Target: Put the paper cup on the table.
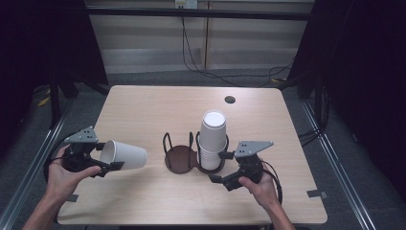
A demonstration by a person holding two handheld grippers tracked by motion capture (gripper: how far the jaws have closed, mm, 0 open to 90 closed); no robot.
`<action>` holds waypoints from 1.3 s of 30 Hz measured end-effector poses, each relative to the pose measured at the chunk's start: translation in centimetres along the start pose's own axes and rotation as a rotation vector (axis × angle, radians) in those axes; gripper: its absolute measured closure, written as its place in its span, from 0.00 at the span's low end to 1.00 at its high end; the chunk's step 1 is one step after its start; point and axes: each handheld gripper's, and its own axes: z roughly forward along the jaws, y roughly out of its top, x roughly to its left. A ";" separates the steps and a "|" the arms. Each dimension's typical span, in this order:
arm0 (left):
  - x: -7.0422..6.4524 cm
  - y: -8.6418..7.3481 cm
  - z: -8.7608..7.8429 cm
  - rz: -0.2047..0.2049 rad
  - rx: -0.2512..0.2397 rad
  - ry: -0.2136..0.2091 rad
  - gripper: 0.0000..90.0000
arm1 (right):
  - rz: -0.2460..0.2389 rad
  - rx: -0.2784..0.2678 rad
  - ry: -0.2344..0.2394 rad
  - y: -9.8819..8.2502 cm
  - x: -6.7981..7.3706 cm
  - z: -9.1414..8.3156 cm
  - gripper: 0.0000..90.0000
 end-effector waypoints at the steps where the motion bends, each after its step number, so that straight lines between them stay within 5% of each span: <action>1: 0.2 0.1 0.0 0.001 0.010 -0.002 0.16 | 0.000 0.002 -0.003 0.0 0.0 0.0 0.16; 13: 1.2 2.0 0.5 0.010 0.107 0.039 0.16 | 0.002 0.003 -0.010 0.0 -0.1 -0.1 0.16; 18: 1.1 3.3 0.8 0.048 0.157 0.060 0.16 | 0.003 0.006 -0.016 0.0 -0.2 -0.2 0.16; 39: 0.7 7.9 5.9 0.151 0.391 0.118 0.15 | 0.004 0.023 -0.030 -0.1 -0.3 0.0 0.16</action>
